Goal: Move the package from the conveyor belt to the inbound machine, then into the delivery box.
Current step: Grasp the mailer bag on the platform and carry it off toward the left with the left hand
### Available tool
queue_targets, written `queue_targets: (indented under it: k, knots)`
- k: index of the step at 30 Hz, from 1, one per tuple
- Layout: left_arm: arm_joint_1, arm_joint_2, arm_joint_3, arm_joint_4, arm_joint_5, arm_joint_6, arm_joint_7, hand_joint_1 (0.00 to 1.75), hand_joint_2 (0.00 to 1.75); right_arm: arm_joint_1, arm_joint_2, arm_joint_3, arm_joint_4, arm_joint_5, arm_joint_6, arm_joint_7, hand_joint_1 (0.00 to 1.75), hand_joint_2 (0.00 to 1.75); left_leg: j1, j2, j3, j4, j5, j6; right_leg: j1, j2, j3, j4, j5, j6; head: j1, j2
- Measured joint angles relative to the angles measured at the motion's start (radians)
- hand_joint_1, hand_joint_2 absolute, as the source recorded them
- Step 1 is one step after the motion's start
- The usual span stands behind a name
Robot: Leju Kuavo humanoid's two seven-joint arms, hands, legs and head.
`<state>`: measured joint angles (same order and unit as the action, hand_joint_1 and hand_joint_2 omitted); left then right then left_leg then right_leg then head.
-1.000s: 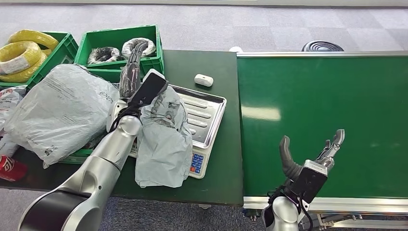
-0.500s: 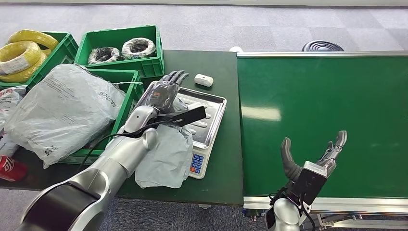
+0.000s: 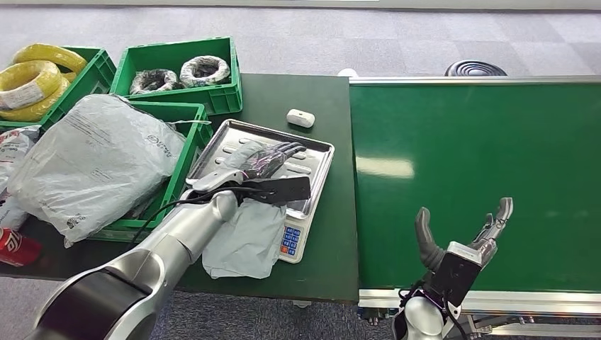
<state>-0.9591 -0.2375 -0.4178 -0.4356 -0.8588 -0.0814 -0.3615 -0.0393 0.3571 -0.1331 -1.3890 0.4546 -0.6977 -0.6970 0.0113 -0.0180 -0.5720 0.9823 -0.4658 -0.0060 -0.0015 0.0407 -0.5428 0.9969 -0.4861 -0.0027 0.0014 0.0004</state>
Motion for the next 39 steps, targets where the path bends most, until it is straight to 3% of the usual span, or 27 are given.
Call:
queue_targets:
  k: [2, 6, 23, 25, 28, 32, 39]
  knots:
    - [0.0, 0.001, 0.001, 0.002, 0.005, -0.009, 0.003, 0.06, 1.75, 0.002, 0.0, -0.001, 0.0, 0.001, 0.0, 0.0, 0.0, 1.75, 0.0, 0.0, 0.0, 0.0, 0.0, 0.0, 0.0, 0.0, 0.0, 0.0, 0.0, 0.0, 0.0, 0.0]
    - [0.001, 0.002, 0.002, 0.008, 0.01, -0.011, 0.016, 0.46, 1.75, 0.004, 0.0, -0.003, 0.0, 0.002, 0.0, 0.0, 0.0, 1.75, 0.0, 0.0, 0.0, 0.0, 0.0, 0.0, 0.0, 0.0, 0.0, 0.0, 0.0, 0.0, 0.0, 0.0]
    - [0.005, 0.003, 0.015, 0.023, 0.015, 0.006, 0.027, 0.5, 1.75, 0.005, 0.0, -0.011, 0.0, 0.01, 0.0, 0.0, 0.0, 1.75, 0.0, 0.0, 0.0, 0.0, 0.0, 0.0, 0.0, 0.0, 0.0, 0.0, 0.0, 0.0, 0.0, 0.0]
    - [0.006, 0.003, 0.015, 0.023, 0.016, 0.011, 0.028, 0.7, 1.75, 0.005, 0.0, -0.012, 0.0, 0.012, 0.0, 0.0, 0.0, 1.75, 0.0, 0.0, 0.0, 0.0, 0.0, 0.0, 0.0, 0.0, 0.0, 0.0, 0.0, 0.0, 0.0, 0.0]
    - [0.01, 0.002, 0.015, 0.024, 0.018, 0.031, 0.028, 1.18, 1.75, 0.006, 0.0, -0.015, 0.0, 0.013, 0.0, 0.0, 0.0, 1.75, 0.0, 0.0, 0.0, 0.0, 0.0, 0.0, 0.0, 0.0, 0.0, 0.0, 0.0, 0.0, 0.0, 0.0]
    - [0.015, -0.001, 0.017, 0.023, 0.02, 0.064, 0.028, 1.4, 1.75, 0.01, 0.0, -0.018, 0.0, 0.013, 0.0, 0.0, 0.0, 1.75, 0.0, 0.0, 0.0, 0.0, 0.0, 0.0, 0.0, 0.0, 0.0, 0.0, 0.0, 0.0, 0.0, 0.0]
    - [0.015, -0.005, 0.025, 0.023, 0.021, 0.09, 0.037, 1.33, 1.75, 0.013, 0.0, -0.022, 0.0, 0.013, 0.0, 0.0, 0.0, 1.75, 0.0, 0.0, 0.0, 0.0, 0.0, 0.0, 0.0, 0.0, 0.0, 0.0, 0.0, 0.0, 0.0, 0.0]
